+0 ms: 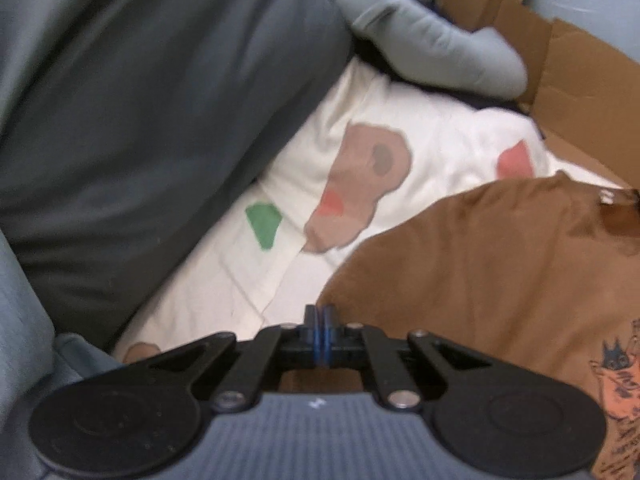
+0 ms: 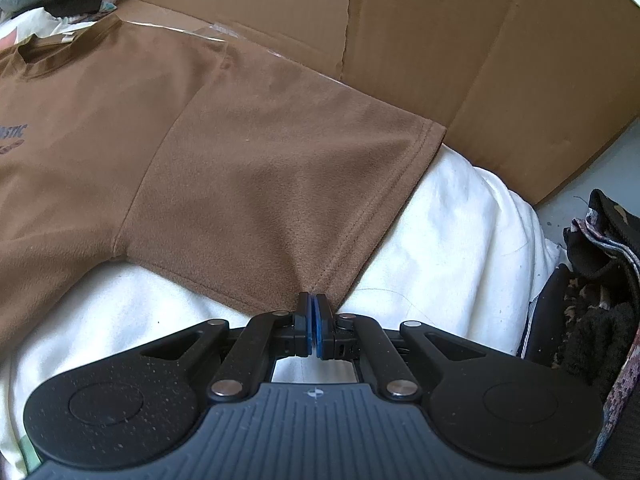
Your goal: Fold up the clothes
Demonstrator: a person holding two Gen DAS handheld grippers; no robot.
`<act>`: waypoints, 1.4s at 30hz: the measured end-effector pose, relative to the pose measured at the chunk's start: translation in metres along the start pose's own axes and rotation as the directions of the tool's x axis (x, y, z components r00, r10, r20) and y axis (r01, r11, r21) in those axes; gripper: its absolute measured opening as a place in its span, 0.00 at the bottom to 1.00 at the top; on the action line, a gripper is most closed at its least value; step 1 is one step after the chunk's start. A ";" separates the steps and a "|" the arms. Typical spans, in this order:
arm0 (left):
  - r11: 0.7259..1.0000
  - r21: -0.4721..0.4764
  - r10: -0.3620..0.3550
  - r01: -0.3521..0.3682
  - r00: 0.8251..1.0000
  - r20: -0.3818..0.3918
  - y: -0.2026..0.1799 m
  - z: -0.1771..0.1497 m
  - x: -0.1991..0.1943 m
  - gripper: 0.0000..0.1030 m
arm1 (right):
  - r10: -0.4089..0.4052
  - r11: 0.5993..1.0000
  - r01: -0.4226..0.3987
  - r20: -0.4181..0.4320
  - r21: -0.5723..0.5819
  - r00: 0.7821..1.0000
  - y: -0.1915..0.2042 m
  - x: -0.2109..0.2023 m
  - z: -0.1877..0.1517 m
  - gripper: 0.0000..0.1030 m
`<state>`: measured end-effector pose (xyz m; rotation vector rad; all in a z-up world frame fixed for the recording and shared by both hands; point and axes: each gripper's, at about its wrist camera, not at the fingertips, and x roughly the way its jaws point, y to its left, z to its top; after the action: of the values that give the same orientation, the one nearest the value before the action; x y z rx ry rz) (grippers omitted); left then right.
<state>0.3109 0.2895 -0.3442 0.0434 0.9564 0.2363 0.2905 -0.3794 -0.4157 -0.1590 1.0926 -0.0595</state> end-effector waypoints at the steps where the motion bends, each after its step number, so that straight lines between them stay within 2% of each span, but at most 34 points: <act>1: 1.000 0.014 -0.007 0.007 1.000 0.010 -0.004 0.001 -0.005 0.02 | 0.000 1.000 0.000 0.001 0.000 1.000 0.000 0.000 0.000 0.06; 5: 0.994 0.105 -0.042 0.039 0.999 0.026 -0.029 -0.003 -0.021 0.02 | -0.003 1.000 0.003 0.004 -0.004 1.000 0.000 0.001 -0.001 0.06; 9: 0.986 0.139 -0.091 0.090 0.996 -0.003 -0.051 -0.018 -0.022 0.03 | -0.012 1.000 0.013 0.005 -0.013 1.000 0.002 0.002 -0.002 0.06; 11: 0.983 0.128 -0.129 0.132 0.991 -0.036 -0.057 -0.026 -0.018 0.11 | -0.010 1.000 0.010 0.005 -0.014 1.000 0.001 0.002 -0.001 0.06; 12: 0.979 0.126 -0.153 0.158 0.987 -0.050 -0.060 -0.030 -0.016 0.12 | -0.008 1.000 0.008 0.006 -0.014 1.000 0.000 0.002 -0.001 0.06; 14: 0.973 0.137 -0.176 0.184 0.982 -0.070 -0.064 -0.037 -0.015 0.23 | -0.007 1.000 0.007 0.008 -0.016 1.000 0.000 0.002 -0.001 0.06; 18: 0.959 0.174 -0.210 0.223 0.974 -0.090 -0.065 -0.042 -0.021 0.26 | -0.013 1.000 0.013 0.014 -0.012 1.000 0.001 0.002 -0.003 0.06; 21: 0.962 0.192 -0.184 0.196 0.980 -0.078 -0.061 -0.038 -0.027 0.26 | -0.014 1.000 0.014 0.018 -0.014 1.000 0.002 0.002 -0.003 0.06; 32: 0.995 0.071 -0.065 0.069 0.996 -0.057 -0.031 -0.025 -0.005 0.30 | -0.011 1.000 0.011 0.019 -0.010 1.000 0.001 0.001 -0.004 0.06; 39: 0.998 0.033 -0.058 0.061 0.994 -0.093 -0.036 -0.044 0.021 0.30 | -0.011 1.000 0.011 0.022 -0.015 1.000 0.001 0.000 -0.005 0.06; 42: 0.999 0.015 -0.047 0.049 0.994 -0.096 -0.037 -0.051 0.027 0.34 | -0.009 1.000 0.010 0.022 -0.016 1.000 0.000 0.000 -0.005 0.06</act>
<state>0.2907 0.2555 -0.4008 0.0253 1.0533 0.1873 0.2863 -0.3795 -0.4182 -0.1793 1.0711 -0.0574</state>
